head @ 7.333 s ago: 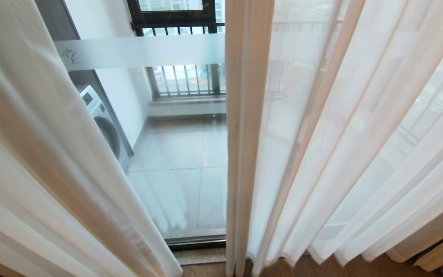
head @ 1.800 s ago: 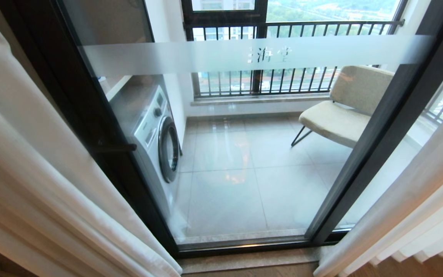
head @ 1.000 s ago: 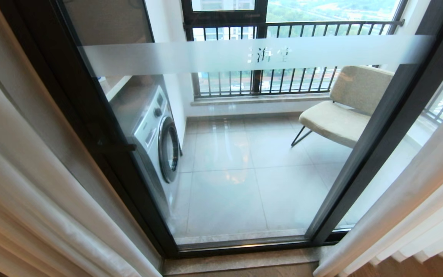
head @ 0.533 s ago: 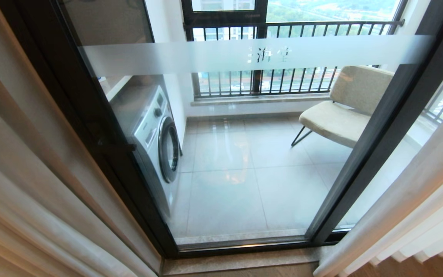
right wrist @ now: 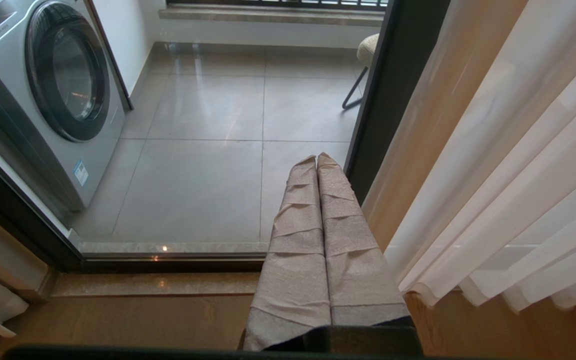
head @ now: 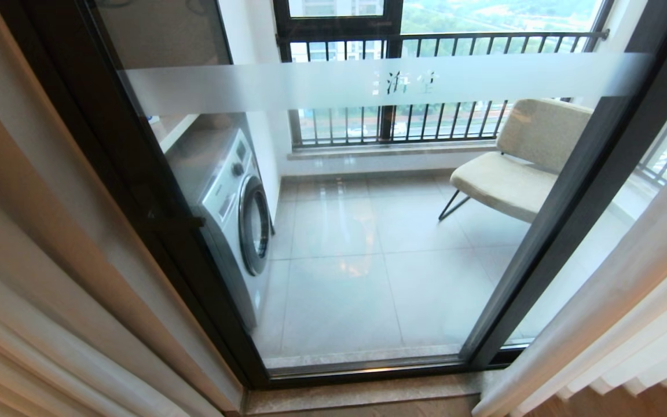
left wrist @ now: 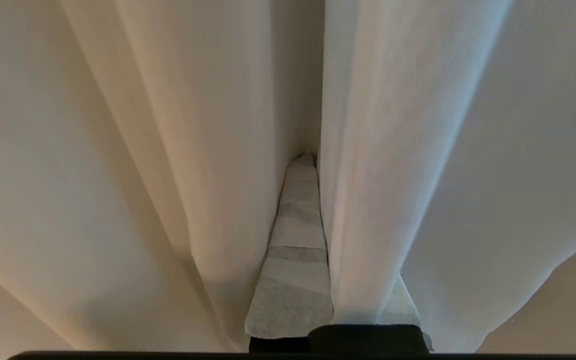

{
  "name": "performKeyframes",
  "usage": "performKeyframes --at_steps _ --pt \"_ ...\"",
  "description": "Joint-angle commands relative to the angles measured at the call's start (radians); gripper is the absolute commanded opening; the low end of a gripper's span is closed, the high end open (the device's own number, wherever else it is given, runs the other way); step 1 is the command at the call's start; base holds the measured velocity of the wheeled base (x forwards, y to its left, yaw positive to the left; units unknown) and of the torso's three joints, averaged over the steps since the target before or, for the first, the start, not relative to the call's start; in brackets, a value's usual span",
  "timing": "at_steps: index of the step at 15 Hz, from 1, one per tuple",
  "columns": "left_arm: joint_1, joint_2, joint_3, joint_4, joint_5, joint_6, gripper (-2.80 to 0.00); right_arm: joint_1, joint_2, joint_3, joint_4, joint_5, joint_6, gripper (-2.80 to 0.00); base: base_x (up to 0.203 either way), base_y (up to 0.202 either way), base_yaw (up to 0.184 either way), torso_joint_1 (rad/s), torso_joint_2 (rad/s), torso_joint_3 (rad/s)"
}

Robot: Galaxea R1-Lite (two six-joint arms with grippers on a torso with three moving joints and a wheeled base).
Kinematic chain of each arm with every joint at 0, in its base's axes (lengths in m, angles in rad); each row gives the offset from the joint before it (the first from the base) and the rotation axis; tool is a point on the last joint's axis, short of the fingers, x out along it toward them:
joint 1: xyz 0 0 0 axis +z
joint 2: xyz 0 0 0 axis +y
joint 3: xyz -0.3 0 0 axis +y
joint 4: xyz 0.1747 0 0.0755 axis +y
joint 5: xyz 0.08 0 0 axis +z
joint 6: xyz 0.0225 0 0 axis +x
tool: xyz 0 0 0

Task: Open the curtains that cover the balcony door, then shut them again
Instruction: Pull the inner curtains open on both sides

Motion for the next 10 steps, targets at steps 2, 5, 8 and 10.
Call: performKeyframes --at_steps 2,5,8,10 --pt "0.060 0.055 -0.028 0.005 -0.051 -0.011 -2.80 0.000 0.001 0.000 0.000 0.001 -0.001 -2.80 0.000 0.000 0.000 0.000 0.00 0.000" --pt "0.108 0.108 -0.065 -0.002 -0.067 -0.011 -2.80 0.000 0.001 0.000 0.000 0.001 -0.001 -2.80 0.000 0.000 0.000 0.000 0.00 0.000" --pt "0.152 0.168 -0.113 -0.016 -0.088 -0.011 -2.80 0.000 0.001 0.000 0.000 0.001 -0.001 -2.80 0.000 0.000 0.000 0.000 0.00 0.000" --pt "0.173 0.199 -0.137 -0.016 -0.100 -0.011 -2.80 0.000 0.001 0.000 0.000 0.001 -0.001 -2.80 0.000 0.000 0.000 0.000 0.00 0.000"
